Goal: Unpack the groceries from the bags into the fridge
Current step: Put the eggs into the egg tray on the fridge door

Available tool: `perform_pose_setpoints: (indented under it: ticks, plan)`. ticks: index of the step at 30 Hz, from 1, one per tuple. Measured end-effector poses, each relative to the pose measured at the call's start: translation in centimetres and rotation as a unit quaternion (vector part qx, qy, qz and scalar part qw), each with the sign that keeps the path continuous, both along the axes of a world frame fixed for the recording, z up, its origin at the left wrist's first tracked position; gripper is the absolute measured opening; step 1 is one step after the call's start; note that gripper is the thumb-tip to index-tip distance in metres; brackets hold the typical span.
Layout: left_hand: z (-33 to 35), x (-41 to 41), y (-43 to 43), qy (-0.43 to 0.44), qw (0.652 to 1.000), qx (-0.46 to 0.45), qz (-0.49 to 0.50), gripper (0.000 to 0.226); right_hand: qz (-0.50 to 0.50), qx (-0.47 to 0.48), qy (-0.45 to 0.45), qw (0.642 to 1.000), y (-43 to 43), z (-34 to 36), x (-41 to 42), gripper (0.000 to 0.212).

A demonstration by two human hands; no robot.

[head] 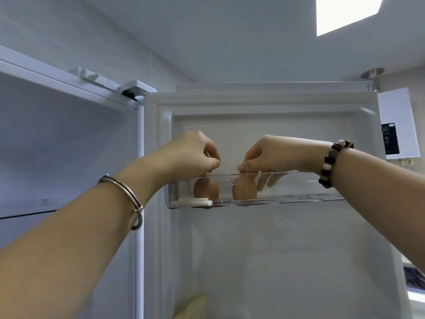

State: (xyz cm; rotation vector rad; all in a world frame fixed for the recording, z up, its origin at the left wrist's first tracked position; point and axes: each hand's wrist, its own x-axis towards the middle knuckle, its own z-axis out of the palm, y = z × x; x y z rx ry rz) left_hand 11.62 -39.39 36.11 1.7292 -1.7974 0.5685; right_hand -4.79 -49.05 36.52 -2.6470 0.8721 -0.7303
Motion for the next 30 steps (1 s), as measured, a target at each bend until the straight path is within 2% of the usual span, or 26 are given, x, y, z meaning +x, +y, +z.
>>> perform_pose_setpoints:
  ticks: [6,10,13,17,24,30]
  plan:
    - [-0.7,-1.3,-0.5,-0.066,0.992,-0.106,0.029,0.023,-0.071,-0.127,-0.092,0.985,0.1,-0.7,-0.4,0.024]
    - [-1.1,-1.8,-1.2,-0.093,0.979,-0.181,0.014,0.038,-0.111,-0.223,-0.137,0.959,0.5,-1.6,-1.4,0.023]
    - [-1.6,-2.9,-1.8,-0.13,0.967,-0.219,0.023,0.053,-0.124,-0.302,-0.137,0.935,0.3,-2.6,-2.4,0.035]
    - [-2.0,-5.1,-2.8,-0.148,0.957,-0.248,0.016,0.059,-0.149,-0.364,-0.151,0.907,0.3,-3.5,-5.2,0.048]
    - [-2.8,-12.9,-6.3,-0.153,0.936,-0.314,-0.052,0.063,-0.261,-0.421,-0.153,0.855,-1.2,-5.1,-13.1,0.059]
    - [-4.3,-24.5,-10.7,-0.139,0.922,-0.349,-0.096,0.064,-0.356,-0.433,-0.097,0.822,-2.2,-6.8,-24.6,0.064]
